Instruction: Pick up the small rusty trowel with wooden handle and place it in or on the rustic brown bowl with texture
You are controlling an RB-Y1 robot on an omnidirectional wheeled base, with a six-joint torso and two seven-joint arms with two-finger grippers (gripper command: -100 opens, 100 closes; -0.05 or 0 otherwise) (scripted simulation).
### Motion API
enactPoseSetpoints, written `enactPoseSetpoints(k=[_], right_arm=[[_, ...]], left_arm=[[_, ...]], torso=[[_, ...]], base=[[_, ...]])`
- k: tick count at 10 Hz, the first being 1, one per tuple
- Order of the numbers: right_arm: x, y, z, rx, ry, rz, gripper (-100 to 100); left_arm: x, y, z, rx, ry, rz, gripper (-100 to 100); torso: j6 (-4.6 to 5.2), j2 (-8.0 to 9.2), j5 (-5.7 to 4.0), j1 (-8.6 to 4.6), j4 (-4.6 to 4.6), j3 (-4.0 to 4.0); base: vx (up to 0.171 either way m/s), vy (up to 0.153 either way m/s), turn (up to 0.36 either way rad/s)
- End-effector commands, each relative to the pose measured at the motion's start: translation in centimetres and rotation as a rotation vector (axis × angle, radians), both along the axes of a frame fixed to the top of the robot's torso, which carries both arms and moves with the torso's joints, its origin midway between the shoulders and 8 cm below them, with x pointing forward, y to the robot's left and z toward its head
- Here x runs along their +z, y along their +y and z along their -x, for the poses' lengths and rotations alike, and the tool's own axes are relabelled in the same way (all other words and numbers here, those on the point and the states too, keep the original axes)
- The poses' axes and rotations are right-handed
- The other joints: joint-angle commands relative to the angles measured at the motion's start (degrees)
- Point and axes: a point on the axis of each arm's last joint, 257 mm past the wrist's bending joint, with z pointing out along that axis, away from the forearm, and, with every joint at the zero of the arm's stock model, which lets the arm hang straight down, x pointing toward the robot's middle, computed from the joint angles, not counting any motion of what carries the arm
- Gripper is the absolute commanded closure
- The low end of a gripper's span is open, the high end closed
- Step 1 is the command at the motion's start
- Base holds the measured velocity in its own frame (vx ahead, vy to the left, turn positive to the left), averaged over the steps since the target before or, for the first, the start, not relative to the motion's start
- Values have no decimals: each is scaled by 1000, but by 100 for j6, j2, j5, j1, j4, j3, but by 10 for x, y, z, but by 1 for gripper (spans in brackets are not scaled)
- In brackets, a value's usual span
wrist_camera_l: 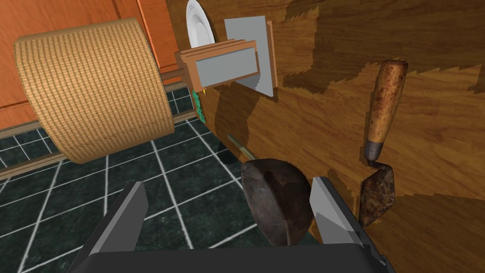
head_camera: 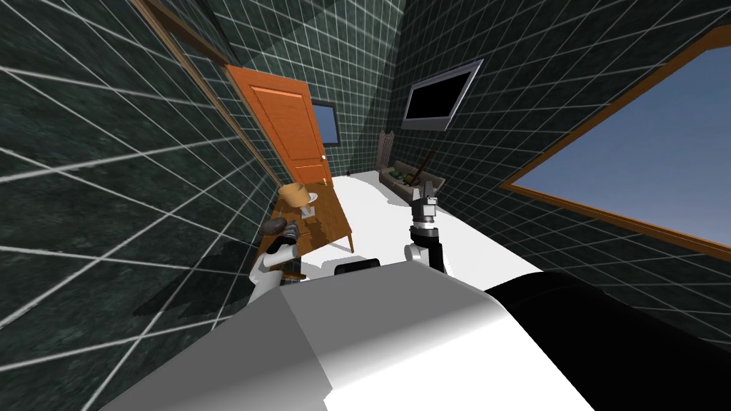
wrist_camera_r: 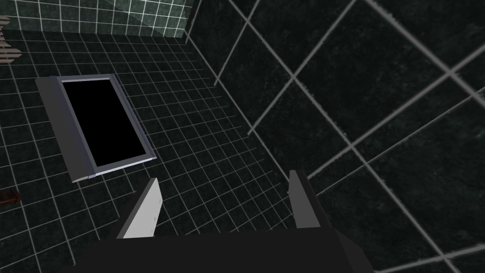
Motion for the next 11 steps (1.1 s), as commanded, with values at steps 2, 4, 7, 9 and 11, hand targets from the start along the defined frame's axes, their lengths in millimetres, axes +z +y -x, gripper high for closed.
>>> enactPoseSetpoints(k=[2,4,7,9,11], right_arm=[[0,0,0,0,0,0,0],[0,0,0,0,0,0,0],[0,0,0,0,0,0,0],[0,0,0,0,0,0,0],[0,0,0,0,0,0,0]], left_arm=[[-25,9,9,22,80,22,-100],[-41,14,14,36,128,35,-100],[-79,28,30,78,256,72,-100],[-92,33,38,94,300,84,-100],[-111,43,53,123,374,102,-100]], torso=[[-1,-2,0,1,-1,-1],[0,1,0,3,0,1],[-1,-1,1,7,0,-1],[-2,-3,1,5,-1,-2],[-1,1,1,6,0,0]], base=[[35,11,-47],[23,15,-43],[37,23,-81],[30,21,-37],[34,31,-89]])
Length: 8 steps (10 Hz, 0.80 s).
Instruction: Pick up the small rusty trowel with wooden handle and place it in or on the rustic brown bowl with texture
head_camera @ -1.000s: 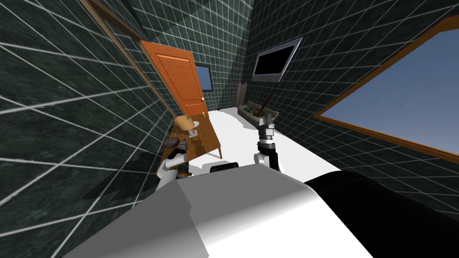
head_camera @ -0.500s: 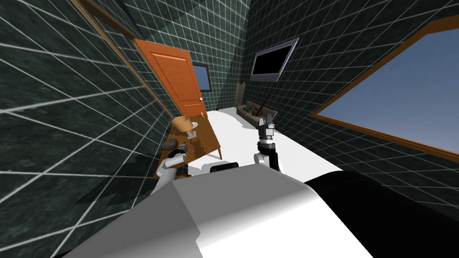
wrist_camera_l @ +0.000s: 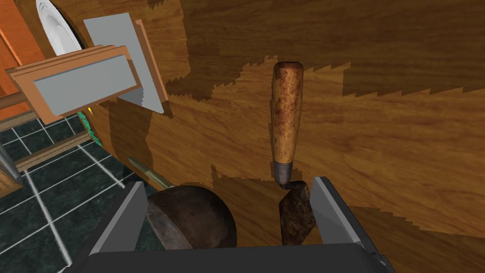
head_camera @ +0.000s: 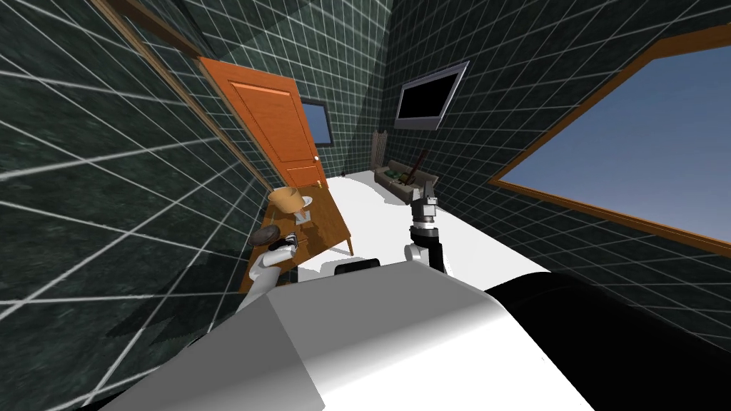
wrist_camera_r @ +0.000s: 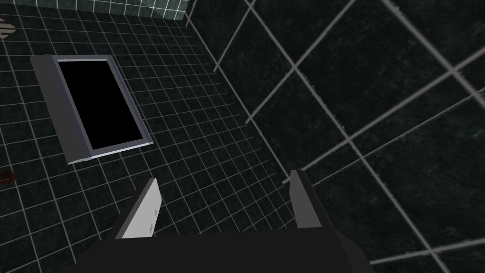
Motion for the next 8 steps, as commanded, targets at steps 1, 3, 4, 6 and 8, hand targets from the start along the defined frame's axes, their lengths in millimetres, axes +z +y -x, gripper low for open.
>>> enactPoseSetpoints(k=[1,3,4,6,8], right_arm=[[0,0,0,0,0,0,0],[0,0,0,0,0,0,0],[0,0,0,0,0,0,0],[0,0,0,0,0,0,0],[0,0,0,0,0,0,0]], left_arm=[[-8,4,6,11,27,7,-100],[-23,15,21,39,92,18,-100],[-30,20,28,51,121,22,-100],[-40,29,42,73,168,28,-100],[-43,28,43,77,180,29,-100]], torso=[[0,0,0,0,0,0],[0,1,-1,-5,0,0],[0,-1,0,-3,-1,-1],[-1,-1,1,0,-1,-1],[0,-4,0,-3,-1,-3]], base=[[32,27,-30],[38,24,-61],[41,34,-65],[40,31,-53],[35,24,-34]])
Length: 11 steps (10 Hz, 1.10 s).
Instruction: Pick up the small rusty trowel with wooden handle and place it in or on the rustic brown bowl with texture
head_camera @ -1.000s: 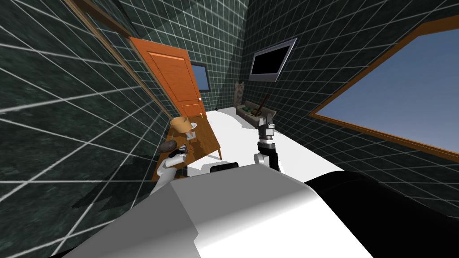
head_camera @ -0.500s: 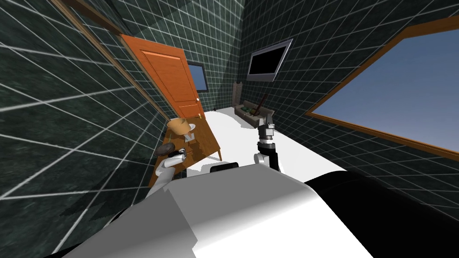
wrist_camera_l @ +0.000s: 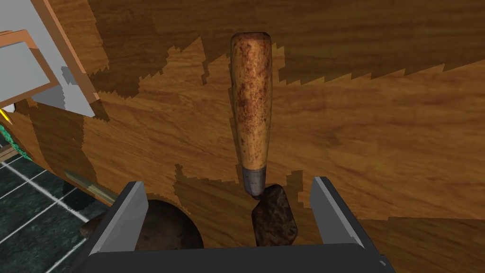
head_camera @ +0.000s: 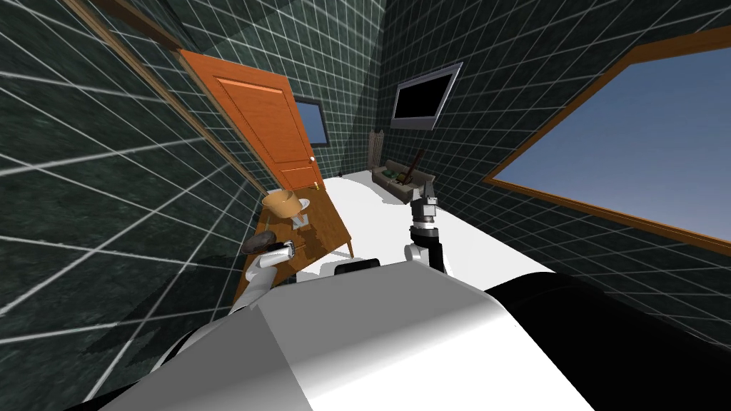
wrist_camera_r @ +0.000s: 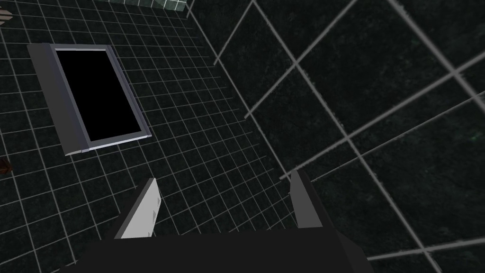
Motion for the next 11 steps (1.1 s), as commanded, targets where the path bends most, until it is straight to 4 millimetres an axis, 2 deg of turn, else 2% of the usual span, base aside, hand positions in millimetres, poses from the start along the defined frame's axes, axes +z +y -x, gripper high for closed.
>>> enactPoseSetpoints(k=[1,2,5,6,7,11], right_arm=[[0,0,0,0,0,0,0],[0,0,0,0,0,0,0],[0,0,0,0,0,0,0],[0,0,0,0,0,0,0],[0,0,0,0,0,0,0],[0,0,0,0,0,0,0]], left_arm=[[0,0,0,0,0,0,0],[-7,-3,4,-3,-1,0,-100],[-18,-7,10,-7,-3,0,-100],[-17,-7,9,-5,0,1,-100],[-17,-7,9,-6,-3,0,100],[-16,-6,9,-5,-4,0,100]], torso=[[0,0,0,0,0,0],[0,6,-1,-5,2,4],[0,-14,1,6,-3,-7],[0,-13,1,6,-3,-7],[0,-3,0,0,-1,-2],[1,10,-1,-7,0,5]], base=[[0,0,0],[36,18,18],[67,34,13],[27,15,1],[5,3,0],[1,1,0]])
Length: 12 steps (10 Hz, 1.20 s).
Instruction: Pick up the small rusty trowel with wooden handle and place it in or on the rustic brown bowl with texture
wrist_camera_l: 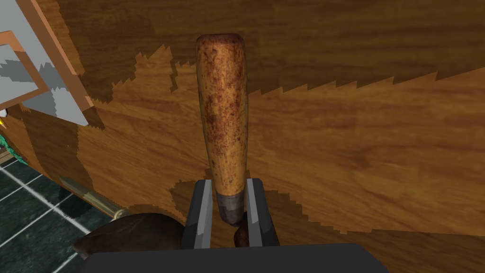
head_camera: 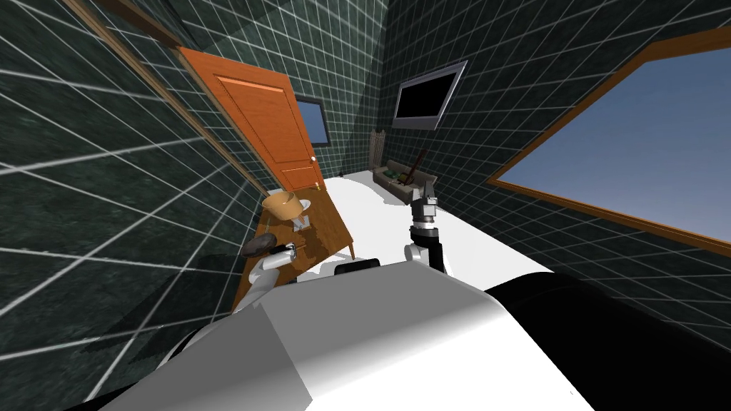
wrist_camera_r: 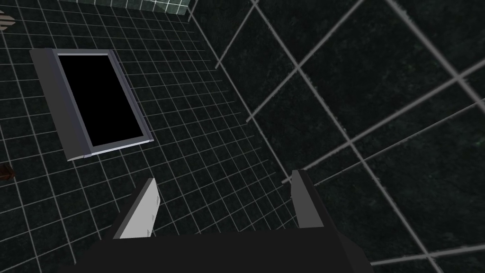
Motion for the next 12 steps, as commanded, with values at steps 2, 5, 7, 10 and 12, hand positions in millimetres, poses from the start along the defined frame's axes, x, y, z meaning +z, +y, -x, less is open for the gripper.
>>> enactPoseSetpoints(k=[2,5,7,10,12], right_arm=[[0,0,0,0,0,0,0],[0,0,0,0,0,0,0],[0,0,0,0,0,0,0],[0,0,0,0,0,0,0],[0,0,0,0,0,0,0]], left_arm=[[7,3,-4,2,2,0,100],[13,5,-7,3,0,-1,100],[26,22,-10,9,13,-33,100],[35,42,-3,30,58,-64,100],[40,53,3,44,86,-79,100]], torso=[[0,0,0,0,0,0],[-1,32,-3,-18,5,17],[-1,10,-2,-5,2,6],[-10,70,4,60,11,38],[-10,50,5,58,5,26]], base=[[-27,-12,-10],[-64,-31,-11],[-62,33,-46],[-165,143,-123],[-93,125,-85]])
